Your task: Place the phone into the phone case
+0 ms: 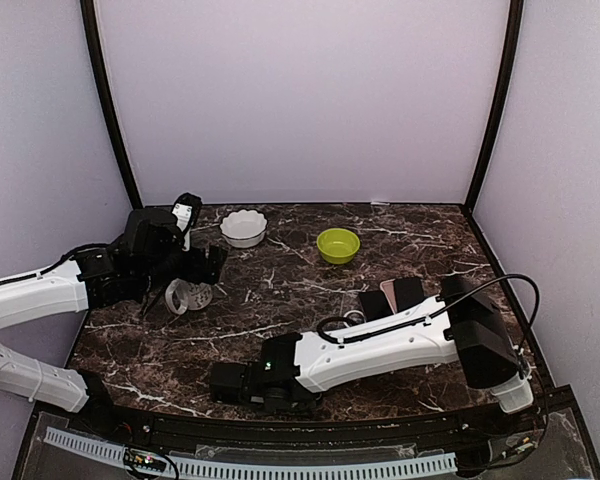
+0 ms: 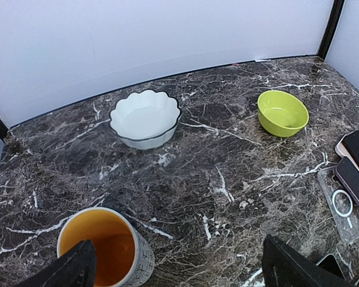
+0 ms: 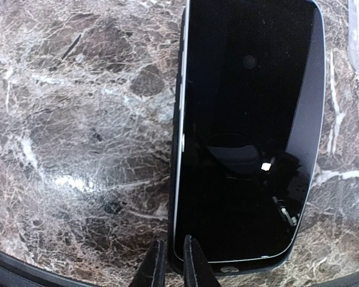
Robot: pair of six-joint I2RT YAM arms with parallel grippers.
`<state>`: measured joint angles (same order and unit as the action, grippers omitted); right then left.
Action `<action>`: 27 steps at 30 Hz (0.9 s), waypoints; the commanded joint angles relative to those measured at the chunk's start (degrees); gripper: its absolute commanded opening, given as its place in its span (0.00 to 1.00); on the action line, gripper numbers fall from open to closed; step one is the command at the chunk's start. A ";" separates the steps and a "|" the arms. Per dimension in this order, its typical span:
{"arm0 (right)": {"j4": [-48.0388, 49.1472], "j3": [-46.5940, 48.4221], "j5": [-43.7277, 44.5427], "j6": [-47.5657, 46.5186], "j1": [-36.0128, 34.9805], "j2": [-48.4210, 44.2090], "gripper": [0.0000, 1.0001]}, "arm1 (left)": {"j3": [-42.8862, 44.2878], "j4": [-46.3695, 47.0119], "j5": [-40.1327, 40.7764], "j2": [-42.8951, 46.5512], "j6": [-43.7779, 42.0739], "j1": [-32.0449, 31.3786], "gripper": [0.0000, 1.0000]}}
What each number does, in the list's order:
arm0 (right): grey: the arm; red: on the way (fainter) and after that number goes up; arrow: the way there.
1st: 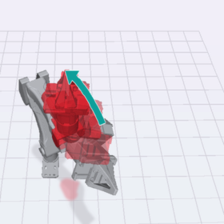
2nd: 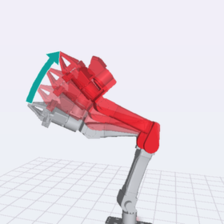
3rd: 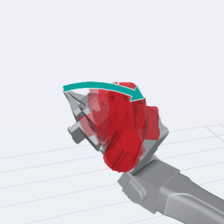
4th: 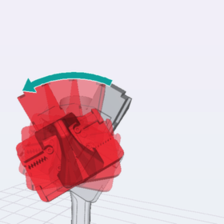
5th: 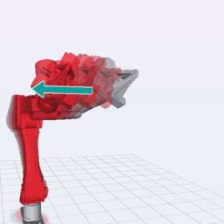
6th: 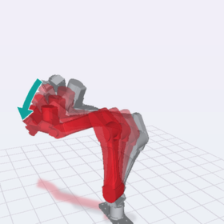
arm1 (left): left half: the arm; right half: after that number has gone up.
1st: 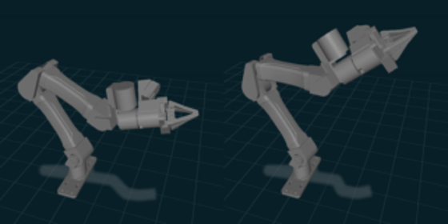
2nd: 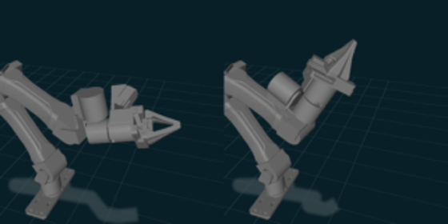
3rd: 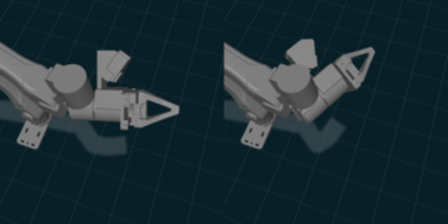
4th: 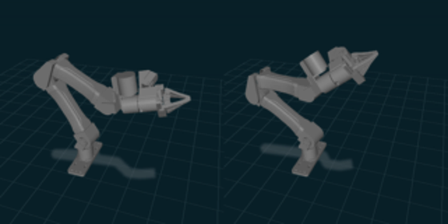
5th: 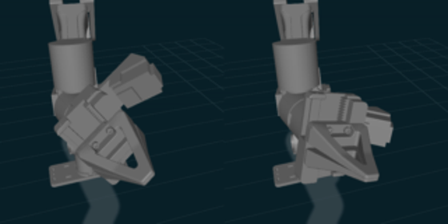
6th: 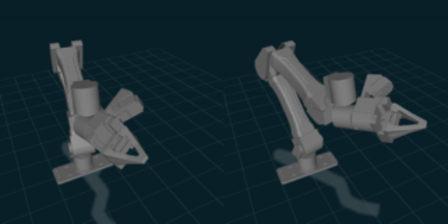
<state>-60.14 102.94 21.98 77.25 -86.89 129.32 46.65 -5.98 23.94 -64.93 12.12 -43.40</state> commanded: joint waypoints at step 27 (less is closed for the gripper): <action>3.90 -15.17 -2.92 -3.95 8.27 -7.72 0.23 | -0.95 0.95 -1.30 -0.01 -1.42 -0.29 0.99</action>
<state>-58.15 90.17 21.78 74.37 -78.43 120.33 46.63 -5.93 22.96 -64.93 11.53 -43.40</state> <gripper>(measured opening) 0.227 0.988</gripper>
